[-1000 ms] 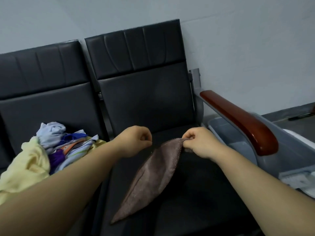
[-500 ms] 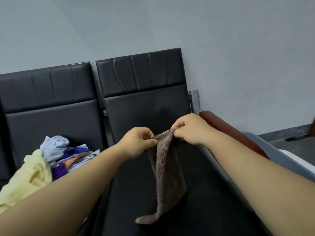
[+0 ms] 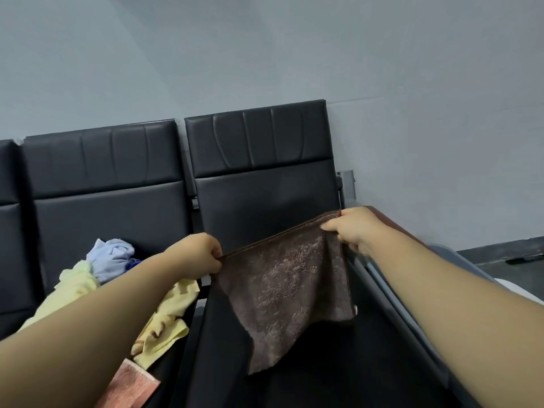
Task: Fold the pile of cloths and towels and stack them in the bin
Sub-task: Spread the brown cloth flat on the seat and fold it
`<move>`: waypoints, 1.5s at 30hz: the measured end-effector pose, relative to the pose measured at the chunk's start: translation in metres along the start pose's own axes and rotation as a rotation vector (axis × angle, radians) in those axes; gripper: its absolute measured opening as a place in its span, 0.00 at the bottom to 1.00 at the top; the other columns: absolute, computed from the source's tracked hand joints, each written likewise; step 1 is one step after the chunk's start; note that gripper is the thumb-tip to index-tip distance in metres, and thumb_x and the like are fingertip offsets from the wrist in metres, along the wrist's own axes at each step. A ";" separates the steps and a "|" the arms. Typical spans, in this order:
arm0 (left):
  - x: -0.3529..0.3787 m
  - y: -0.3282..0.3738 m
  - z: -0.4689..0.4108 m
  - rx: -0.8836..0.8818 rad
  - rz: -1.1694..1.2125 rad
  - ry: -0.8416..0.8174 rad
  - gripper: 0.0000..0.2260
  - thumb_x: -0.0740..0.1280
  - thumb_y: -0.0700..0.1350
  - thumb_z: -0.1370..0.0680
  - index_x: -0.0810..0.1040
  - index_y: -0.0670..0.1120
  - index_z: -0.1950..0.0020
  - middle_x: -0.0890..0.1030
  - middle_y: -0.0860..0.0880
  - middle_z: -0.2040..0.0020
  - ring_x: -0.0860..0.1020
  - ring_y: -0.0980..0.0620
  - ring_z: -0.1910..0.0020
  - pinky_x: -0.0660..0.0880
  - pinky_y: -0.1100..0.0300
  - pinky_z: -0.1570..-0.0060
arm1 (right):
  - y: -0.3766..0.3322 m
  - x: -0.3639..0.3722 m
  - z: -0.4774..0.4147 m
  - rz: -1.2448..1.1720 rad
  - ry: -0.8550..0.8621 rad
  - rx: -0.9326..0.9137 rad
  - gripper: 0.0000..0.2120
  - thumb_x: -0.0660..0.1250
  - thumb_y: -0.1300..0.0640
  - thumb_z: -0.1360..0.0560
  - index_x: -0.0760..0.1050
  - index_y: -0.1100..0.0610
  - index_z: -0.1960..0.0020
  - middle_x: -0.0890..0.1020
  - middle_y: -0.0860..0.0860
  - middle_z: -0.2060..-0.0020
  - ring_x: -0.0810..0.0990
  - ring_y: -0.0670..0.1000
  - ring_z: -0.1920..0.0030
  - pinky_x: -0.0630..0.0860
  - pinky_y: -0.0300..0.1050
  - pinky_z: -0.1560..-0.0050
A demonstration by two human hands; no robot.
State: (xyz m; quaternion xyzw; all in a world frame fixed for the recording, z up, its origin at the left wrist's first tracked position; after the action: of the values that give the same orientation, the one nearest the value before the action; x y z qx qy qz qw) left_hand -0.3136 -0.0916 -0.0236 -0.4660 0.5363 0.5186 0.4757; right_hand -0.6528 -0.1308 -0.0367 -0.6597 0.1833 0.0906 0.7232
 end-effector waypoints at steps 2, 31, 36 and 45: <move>0.005 -0.015 -0.003 -0.051 0.064 -0.010 0.07 0.71 0.45 0.28 0.77 0.52 0.66 0.80 0.53 0.65 0.78 0.53 0.65 0.72 0.60 0.66 | 0.015 0.008 -0.007 -0.207 -0.016 0.145 0.17 0.75 0.58 0.22 0.79 0.57 0.34 0.85 0.55 0.49 0.84 0.47 0.63 0.71 0.35 0.78; 0.071 0.095 -0.038 0.064 0.948 -0.002 0.04 0.73 0.44 0.25 0.86 0.48 0.51 0.87 0.50 0.55 0.86 0.50 0.53 0.81 0.46 0.43 | -0.066 0.063 -0.003 0.138 -0.097 -0.367 0.13 0.78 0.44 0.27 0.84 0.54 0.56 0.86 0.50 0.59 0.85 0.51 0.56 0.84 0.56 0.48; 0.078 0.043 -0.044 -0.070 0.629 -0.026 0.02 0.74 0.45 0.27 0.85 0.48 0.56 0.87 0.52 0.61 0.85 0.52 0.59 0.83 0.52 0.51 | -0.045 0.047 -0.025 0.064 0.023 -0.286 0.12 0.76 0.42 0.26 0.85 0.52 0.54 0.86 0.49 0.56 0.83 0.52 0.53 0.83 0.56 0.46; -0.004 -0.029 -0.048 -0.281 1.022 0.473 0.04 0.71 0.39 0.22 0.84 0.47 0.54 0.86 0.47 0.58 0.83 0.48 0.65 0.78 0.60 0.69 | -0.022 0.041 -0.065 -0.515 0.076 -0.127 0.07 0.76 0.45 0.24 0.83 0.47 0.49 0.86 0.48 0.47 0.84 0.52 0.44 0.81 0.57 0.36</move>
State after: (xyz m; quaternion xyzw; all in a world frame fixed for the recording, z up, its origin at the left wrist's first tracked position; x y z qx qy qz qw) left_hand -0.2853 -0.1404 -0.0223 -0.3097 0.7109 0.6305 -0.0341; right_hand -0.6165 -0.2016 -0.0358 -0.7315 0.0306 -0.1100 0.6723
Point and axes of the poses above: each hand's wrist, its own z-axis away from the middle knuckle, its own x-axis out of the palm, y = z × x, the point moved 8 cm from there along -z, towards the middle knuckle
